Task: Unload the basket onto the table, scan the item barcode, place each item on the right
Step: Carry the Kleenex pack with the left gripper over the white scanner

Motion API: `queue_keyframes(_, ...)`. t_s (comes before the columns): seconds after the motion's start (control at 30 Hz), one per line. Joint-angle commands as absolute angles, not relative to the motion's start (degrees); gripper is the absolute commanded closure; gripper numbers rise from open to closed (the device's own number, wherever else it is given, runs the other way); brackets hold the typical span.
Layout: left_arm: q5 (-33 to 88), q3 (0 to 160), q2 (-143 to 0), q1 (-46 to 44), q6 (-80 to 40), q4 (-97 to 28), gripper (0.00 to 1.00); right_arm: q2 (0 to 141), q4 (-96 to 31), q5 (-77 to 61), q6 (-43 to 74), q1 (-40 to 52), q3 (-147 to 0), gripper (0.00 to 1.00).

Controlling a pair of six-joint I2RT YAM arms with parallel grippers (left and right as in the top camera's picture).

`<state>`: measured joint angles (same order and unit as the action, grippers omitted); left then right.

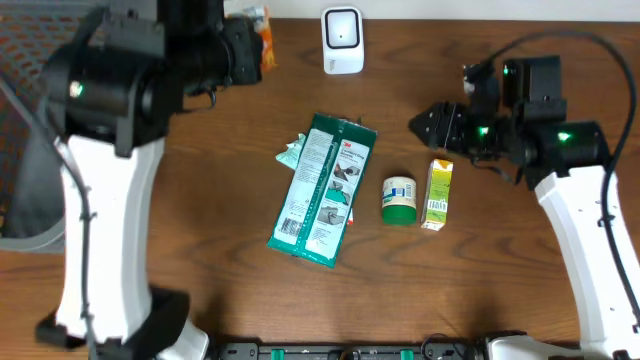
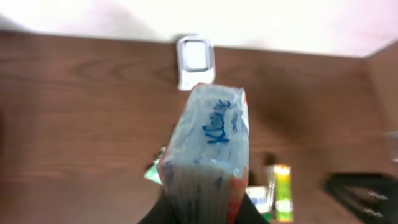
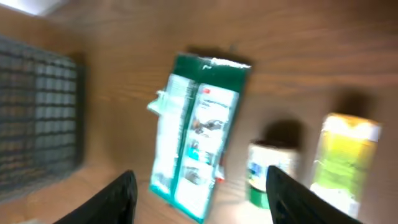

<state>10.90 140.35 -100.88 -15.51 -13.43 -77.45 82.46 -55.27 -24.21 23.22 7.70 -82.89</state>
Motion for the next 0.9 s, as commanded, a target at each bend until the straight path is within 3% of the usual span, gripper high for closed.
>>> queue_keyframes(0.0, 4.25, 146.19, -110.74, -15.99, -11.99, -81.91, 0.93, 84.29, -60.73, -8.54, 20.49, 9.10, -89.14, 0.36)
queue_keyframes(0.17, 6.72, 146.23, -118.02, -18.50, -4.56, -81.25, 0.93, 86.52, -65.19, -3.36, 20.49, 9.10, -89.01, 0.26)
queue_keyframes(0.33, 6.94, 146.23, -124.20, -22.06, 0.95, -75.18, 0.93, 89.84, -68.34, -3.05, 20.49, 9.10, -88.90, 0.01)
queue_keyframes(0.87, 1.80, 145.29, -132.16, -23.70, 2.39, -54.46, 0.93, 93.56, -70.17, -3.07, 20.51, 9.08, -88.86, 0.01)
